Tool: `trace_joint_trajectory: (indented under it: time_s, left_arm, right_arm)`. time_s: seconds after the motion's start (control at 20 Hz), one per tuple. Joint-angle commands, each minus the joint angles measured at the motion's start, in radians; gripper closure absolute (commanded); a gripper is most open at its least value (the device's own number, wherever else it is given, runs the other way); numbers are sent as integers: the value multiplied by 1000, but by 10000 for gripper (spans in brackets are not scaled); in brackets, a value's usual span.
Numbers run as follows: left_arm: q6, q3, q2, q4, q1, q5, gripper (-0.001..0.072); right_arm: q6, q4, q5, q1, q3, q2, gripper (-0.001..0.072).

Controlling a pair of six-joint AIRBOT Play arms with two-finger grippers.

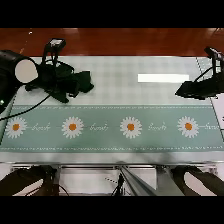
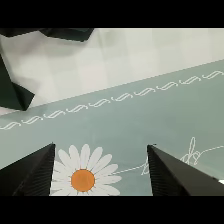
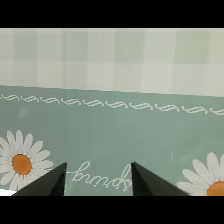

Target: Fold the shirts.

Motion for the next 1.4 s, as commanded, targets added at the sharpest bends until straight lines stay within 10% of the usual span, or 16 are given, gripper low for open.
trace_joint_trajectory:
  time_s: [0.0, 1.0, 1.15, 1.35]
  left_arm:
    - [0, 0, 0, 0, -1, 0, 21]
    - [3, 0, -15, -3, -2, 78, 21]
    - [116, 0, -17, 151, 19, 183, 21]
    - [-39, 0, -34, 282, 222, 348, 19]
  right_arm:
    - [0, 0, 0, 0, 0, 0, 222]
    - [1, 26, -55, 0, 0, 0, 223]
    - [0, 15, -77, 0, 0, 0, 224]
    - [1, -39, -77, 0, 0, 0, 224]
